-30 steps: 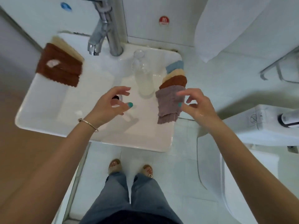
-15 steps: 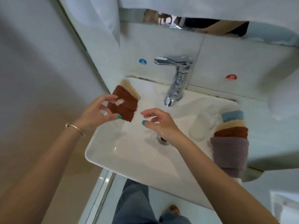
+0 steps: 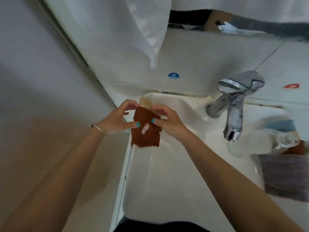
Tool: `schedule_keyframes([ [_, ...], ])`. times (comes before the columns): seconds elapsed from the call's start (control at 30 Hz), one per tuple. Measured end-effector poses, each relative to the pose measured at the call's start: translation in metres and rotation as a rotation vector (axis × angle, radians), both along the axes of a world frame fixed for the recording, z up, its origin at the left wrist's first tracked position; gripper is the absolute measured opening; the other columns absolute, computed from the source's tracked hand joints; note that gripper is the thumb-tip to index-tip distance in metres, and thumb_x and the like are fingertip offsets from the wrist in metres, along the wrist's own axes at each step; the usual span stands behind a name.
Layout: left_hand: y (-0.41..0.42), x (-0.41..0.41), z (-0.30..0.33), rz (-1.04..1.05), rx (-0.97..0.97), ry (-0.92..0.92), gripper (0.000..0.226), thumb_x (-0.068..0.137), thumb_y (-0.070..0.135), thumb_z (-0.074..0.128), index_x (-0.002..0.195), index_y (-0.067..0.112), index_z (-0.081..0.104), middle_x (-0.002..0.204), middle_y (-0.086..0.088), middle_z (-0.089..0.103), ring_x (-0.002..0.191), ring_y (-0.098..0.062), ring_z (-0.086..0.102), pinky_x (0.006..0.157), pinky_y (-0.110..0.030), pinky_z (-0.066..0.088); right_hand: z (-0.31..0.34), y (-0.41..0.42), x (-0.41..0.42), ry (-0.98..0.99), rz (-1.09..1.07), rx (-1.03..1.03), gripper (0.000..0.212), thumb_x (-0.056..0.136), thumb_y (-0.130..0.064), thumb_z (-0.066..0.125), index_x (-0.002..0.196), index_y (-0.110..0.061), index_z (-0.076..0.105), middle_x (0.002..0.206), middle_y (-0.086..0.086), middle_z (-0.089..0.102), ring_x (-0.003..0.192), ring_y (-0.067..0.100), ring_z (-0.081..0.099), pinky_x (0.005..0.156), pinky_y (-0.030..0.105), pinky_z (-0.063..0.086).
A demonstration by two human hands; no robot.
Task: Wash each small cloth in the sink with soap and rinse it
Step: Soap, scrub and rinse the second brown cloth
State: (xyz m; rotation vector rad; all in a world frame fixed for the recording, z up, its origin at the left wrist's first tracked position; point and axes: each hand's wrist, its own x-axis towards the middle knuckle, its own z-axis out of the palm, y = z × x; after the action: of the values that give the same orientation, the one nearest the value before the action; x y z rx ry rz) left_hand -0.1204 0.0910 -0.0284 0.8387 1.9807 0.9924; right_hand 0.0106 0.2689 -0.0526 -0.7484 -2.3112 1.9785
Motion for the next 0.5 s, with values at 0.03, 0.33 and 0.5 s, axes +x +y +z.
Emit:
schedule_keyframes([
  [0.03,0.002,-0.004,0.000,-0.018,-0.007,-0.027,0.062,0.068,0.029,0.085,0.113,0.037,0.042,0.126,0.008,0.053,0.124,0.000,0.047,0.104,-0.020,0.034,-0.003,0.000,-0.003,-0.007,0.016,0.017,0.039,0.082,0.002,0.071,0.114,-0.019,0.061,0.104,-0.016,0.059,0.097,-0.004,0.055,0.091,0.014,0.045],
  [0.33,0.015,-0.026,0.004,-0.152,-0.269,0.118,0.035,0.070,0.028,0.085,0.090,0.015,0.058,0.083,0.004,0.054,0.071,-0.009,0.052,0.060,-0.016,0.041,-0.014,0.014,-0.012,-0.170,0.135,0.210,0.019,0.081,-0.012,0.077,0.089,-0.014,0.060,0.103,-0.002,0.059,0.088,0.010,0.051,0.069,0.010,0.038],
  [0.5,0.001,-0.023,0.021,-0.043,-0.075,0.093,0.010,0.089,0.027,0.069,0.081,0.022,0.064,0.071,0.016,0.062,0.069,0.003,0.056,0.068,-0.009,0.042,-0.003,0.018,0.015,-0.157,0.044,0.236,0.022,0.085,-0.012,0.072,0.083,-0.024,0.054,0.093,-0.009,0.062,0.100,0.014,0.060,0.084,0.025,0.047],
])
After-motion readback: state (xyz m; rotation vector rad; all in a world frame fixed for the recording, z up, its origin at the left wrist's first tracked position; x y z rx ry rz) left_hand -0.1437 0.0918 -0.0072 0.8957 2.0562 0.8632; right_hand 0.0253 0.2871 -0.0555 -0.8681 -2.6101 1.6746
